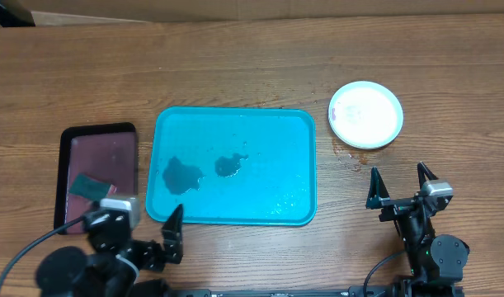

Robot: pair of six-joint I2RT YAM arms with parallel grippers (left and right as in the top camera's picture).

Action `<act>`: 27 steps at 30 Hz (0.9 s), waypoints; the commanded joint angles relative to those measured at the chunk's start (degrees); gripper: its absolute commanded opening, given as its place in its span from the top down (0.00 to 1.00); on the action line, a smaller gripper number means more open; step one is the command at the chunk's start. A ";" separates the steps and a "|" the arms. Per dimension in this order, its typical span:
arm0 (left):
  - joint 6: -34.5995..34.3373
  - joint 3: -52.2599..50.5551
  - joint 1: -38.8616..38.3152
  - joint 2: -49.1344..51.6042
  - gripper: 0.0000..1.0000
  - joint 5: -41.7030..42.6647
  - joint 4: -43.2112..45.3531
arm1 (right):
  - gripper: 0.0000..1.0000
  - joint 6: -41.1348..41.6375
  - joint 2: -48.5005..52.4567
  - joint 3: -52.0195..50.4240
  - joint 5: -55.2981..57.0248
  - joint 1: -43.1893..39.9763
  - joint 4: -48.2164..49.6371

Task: Clean dirty plates on tray and stack at the side

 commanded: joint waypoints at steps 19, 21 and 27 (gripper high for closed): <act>-6.67 -47.15 -8.55 -20.76 0.00 -19.50 51.91 | 0.00 -0.22 -0.63 -0.59 0.15 -0.17 0.31; -7.06 -50.36 -8.70 -20.76 0.00 -20.31 57.66 | 0.00 -0.22 -0.63 -0.59 0.15 -0.17 0.31; -7.89 -53.62 -11.06 -20.76 0.00 -24.61 61.61 | 0.00 -0.22 -0.63 -0.59 0.15 -0.17 0.28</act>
